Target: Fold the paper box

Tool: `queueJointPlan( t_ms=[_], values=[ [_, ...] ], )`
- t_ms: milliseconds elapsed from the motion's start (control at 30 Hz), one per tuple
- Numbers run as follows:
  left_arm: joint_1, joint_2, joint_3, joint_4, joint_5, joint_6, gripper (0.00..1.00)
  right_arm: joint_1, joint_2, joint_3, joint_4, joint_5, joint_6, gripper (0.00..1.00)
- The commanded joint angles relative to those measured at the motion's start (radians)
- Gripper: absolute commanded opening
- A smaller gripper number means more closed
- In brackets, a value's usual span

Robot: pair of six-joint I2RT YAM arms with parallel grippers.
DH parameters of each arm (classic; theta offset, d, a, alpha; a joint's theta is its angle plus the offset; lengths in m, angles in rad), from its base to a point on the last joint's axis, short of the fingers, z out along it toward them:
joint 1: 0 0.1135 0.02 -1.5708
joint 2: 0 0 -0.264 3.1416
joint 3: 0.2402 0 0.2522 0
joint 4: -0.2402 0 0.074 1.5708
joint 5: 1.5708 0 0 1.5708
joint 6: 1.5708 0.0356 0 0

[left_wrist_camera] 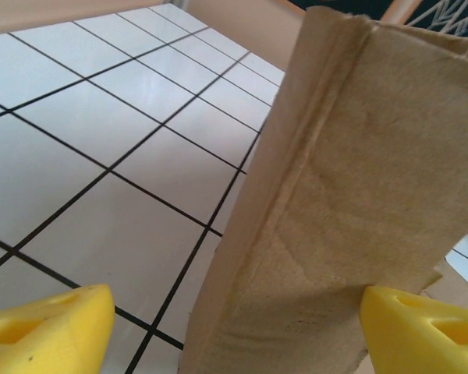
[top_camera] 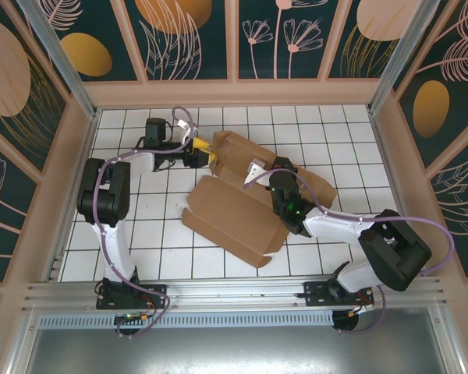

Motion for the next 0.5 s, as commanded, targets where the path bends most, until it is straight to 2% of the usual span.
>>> queueJointPlan(
  t_ms=[0,133,300,467],
  values=[
    [-0.002,0.029,0.067,-0.231,0.079,0.195,0.81,0.003,0.009,-0.012,0.037,-0.005,-0.006,0.00],
    [-0.003,0.034,0.075,-0.272,0.087,0.235,0.81,0.005,0.009,-0.019,0.061,0.006,-0.032,0.00],
    [-0.002,0.044,0.068,-0.242,0.073,0.198,0.80,0.036,0.045,-0.026,0.142,0.044,-0.074,0.00],
    [-0.003,0.042,0.040,-0.161,0.042,0.136,0.81,0.064,0.172,-0.061,0.480,0.121,-0.256,0.00]
  ],
)
